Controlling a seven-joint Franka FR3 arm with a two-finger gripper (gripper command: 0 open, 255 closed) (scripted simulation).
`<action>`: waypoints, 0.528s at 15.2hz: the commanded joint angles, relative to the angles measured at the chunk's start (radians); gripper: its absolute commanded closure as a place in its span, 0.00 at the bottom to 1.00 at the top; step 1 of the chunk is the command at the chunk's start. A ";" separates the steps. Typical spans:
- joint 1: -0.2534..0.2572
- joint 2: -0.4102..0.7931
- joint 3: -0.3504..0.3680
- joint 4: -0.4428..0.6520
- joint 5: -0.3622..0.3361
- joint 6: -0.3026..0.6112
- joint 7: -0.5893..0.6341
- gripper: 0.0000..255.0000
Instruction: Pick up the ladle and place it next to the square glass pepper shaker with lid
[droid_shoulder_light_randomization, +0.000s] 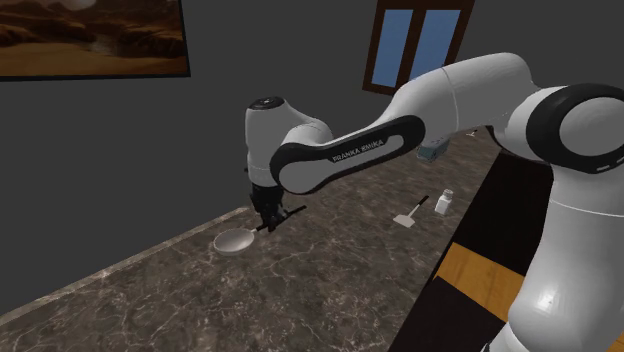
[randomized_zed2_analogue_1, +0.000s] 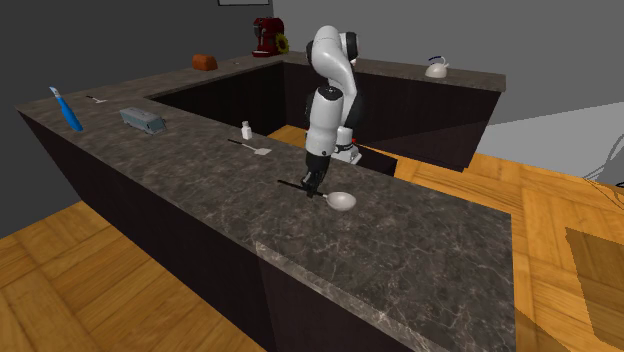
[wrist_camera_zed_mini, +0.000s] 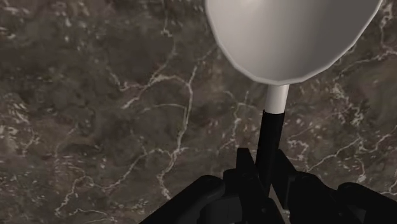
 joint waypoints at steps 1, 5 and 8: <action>-0.003 -0.011 0.005 0.016 0.013 -0.023 -0.011 1.00; -0.009 -0.031 0.014 0.049 0.035 -0.067 -0.030 1.00; -0.012 -0.044 0.019 0.076 0.050 -0.101 -0.043 1.00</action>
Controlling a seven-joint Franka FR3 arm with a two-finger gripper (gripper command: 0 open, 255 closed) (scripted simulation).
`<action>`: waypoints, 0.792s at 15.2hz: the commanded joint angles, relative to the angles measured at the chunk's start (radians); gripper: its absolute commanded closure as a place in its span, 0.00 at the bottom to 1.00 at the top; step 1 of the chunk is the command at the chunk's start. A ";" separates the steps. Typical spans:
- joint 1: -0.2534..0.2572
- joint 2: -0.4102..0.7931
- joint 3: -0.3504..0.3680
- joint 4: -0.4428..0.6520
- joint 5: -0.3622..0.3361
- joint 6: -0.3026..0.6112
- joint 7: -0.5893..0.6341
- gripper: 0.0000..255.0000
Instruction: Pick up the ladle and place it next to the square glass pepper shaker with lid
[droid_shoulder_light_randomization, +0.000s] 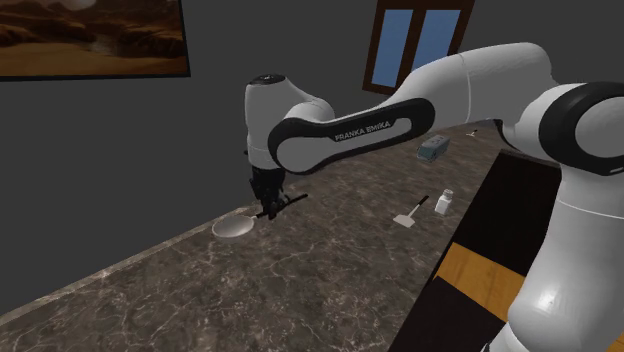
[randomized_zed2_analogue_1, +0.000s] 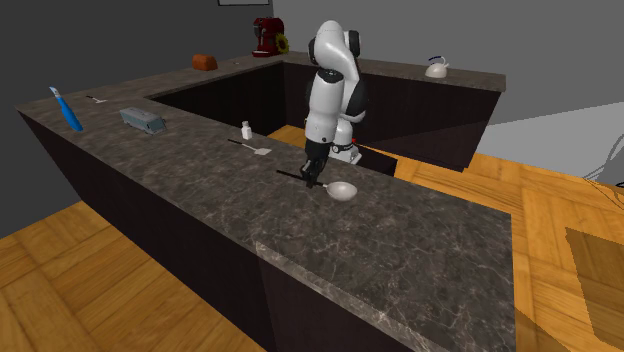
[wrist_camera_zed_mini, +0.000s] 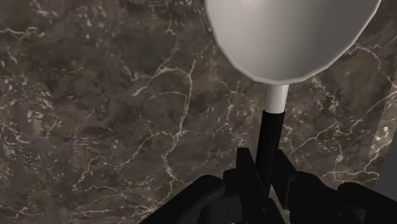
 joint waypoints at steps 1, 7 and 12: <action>0.001 -0.006 0.004 0.022 0.008 -0.025 -0.006 1.00; 0.000 -0.023 0.011 0.085 0.029 -0.097 -0.028 1.00; -0.111 -0.157 -0.003 -0.041 0.135 -0.038 -0.162 1.00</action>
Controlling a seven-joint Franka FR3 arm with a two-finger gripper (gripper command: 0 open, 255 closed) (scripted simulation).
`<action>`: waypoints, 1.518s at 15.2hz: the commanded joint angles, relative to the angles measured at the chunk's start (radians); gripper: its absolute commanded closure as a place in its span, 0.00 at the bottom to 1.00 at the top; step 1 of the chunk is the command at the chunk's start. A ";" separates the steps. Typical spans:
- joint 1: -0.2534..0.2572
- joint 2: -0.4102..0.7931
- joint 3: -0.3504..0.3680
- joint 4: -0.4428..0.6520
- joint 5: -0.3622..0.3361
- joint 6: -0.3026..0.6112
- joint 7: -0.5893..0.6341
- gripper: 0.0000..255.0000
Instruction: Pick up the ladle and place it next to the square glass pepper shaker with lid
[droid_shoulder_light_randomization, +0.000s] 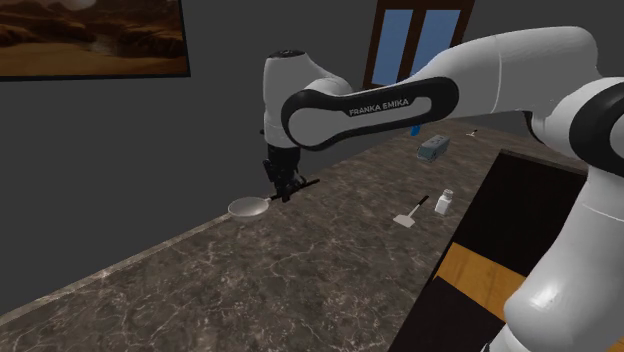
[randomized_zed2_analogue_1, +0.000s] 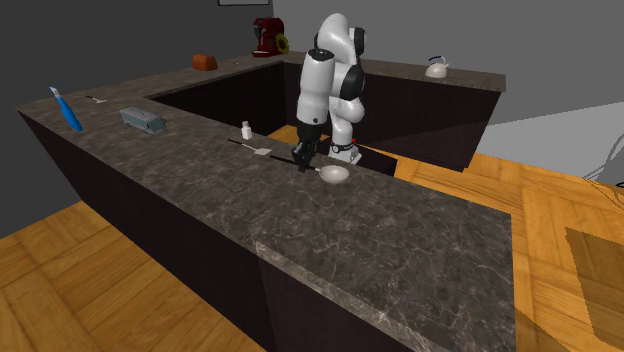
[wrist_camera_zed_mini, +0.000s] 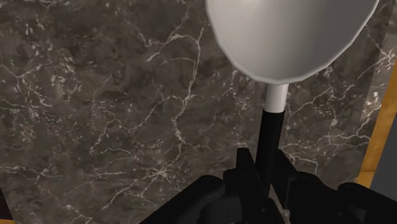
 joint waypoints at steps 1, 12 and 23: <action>-0.048 -0.064 -0.014 -0.059 0.054 0.027 -0.074 1.00; -0.176 -0.299 -0.190 -0.279 0.240 0.109 -0.442 1.00; -0.271 -0.353 -0.375 -0.354 0.272 0.146 -0.738 1.00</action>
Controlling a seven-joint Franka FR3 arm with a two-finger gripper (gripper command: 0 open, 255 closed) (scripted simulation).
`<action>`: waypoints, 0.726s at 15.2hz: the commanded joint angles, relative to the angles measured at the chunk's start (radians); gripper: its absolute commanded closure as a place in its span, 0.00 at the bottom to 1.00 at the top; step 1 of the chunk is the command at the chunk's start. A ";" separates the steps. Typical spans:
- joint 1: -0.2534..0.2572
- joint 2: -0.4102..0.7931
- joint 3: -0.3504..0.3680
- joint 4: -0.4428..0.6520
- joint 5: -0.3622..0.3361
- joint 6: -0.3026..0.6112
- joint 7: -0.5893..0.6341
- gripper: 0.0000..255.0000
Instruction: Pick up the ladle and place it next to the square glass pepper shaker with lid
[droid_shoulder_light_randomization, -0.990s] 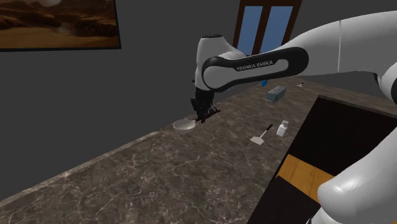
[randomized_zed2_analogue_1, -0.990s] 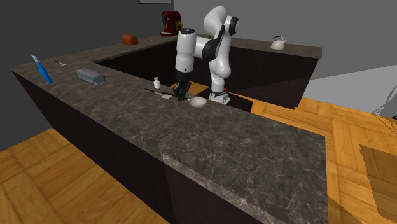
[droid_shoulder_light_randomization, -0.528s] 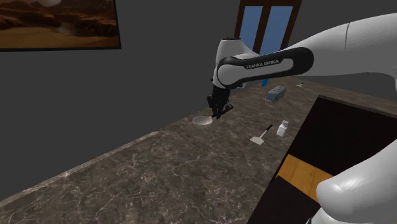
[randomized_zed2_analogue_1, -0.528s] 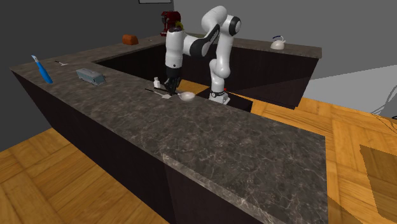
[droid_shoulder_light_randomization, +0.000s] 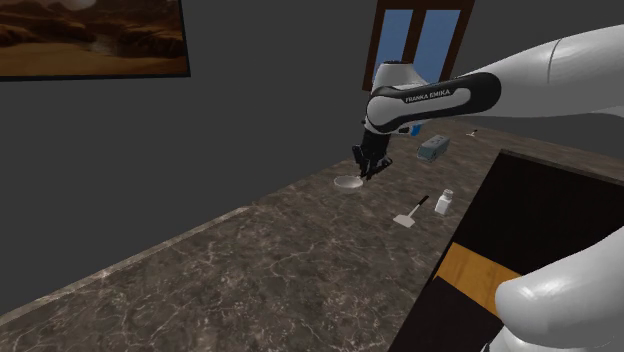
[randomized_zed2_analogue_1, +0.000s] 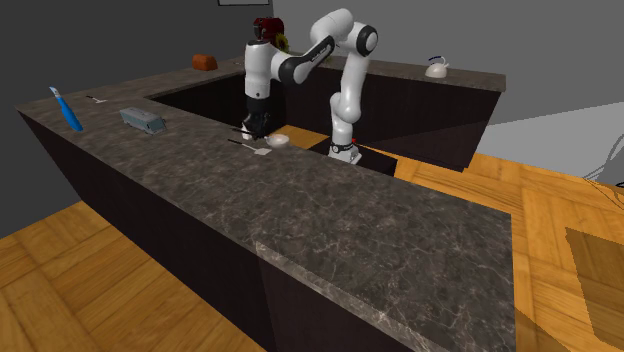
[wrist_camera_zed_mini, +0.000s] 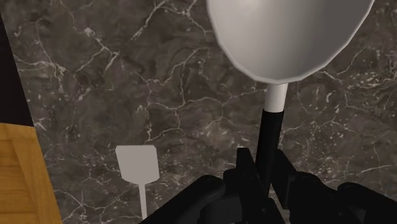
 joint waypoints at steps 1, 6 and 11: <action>-0.021 0.005 -0.034 0.002 -0.002 0.003 -0.055 1.00; -0.070 0.032 -0.108 0.019 -0.012 0.013 -0.172 1.00; -0.120 0.082 -0.175 0.064 -0.025 0.017 -0.282 1.00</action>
